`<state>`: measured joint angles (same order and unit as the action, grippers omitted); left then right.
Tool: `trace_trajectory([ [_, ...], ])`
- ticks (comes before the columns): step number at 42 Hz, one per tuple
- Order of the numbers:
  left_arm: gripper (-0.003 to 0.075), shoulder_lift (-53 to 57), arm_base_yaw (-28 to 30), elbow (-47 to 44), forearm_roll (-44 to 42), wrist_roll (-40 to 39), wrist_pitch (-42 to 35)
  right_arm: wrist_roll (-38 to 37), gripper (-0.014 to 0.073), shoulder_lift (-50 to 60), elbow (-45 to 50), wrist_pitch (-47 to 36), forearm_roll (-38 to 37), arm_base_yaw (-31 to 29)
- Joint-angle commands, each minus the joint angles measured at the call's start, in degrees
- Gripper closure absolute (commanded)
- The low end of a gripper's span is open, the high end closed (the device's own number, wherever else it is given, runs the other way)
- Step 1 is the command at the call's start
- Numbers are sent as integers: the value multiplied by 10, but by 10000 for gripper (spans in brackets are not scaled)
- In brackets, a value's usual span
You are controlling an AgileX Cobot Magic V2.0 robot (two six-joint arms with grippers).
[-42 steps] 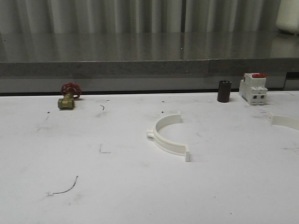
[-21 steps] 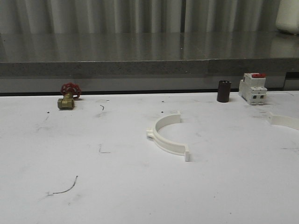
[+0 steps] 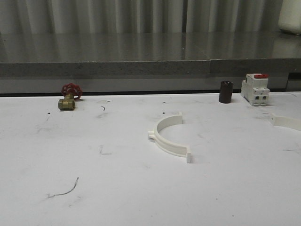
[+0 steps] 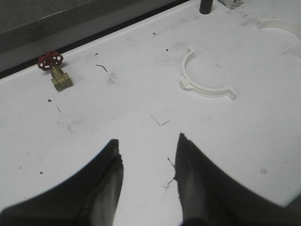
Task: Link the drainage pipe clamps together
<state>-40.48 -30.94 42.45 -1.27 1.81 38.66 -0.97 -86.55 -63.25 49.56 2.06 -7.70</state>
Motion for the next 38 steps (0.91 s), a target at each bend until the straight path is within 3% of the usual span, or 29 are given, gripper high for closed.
trace_trajectory([
  [1, 461, 3, 2, 15, 1, 0, -40, 10, 169, -24, -29, -34, 3, -4],
  [23, 461, 3, 2, 15, 1, 0, -40, 19, 173, -161, -46, -117, 3, -4],
  [38, 461, 3, 2, 15, 1, 0, -40, 21, 356, -176, -46, -128, 3, -4],
])
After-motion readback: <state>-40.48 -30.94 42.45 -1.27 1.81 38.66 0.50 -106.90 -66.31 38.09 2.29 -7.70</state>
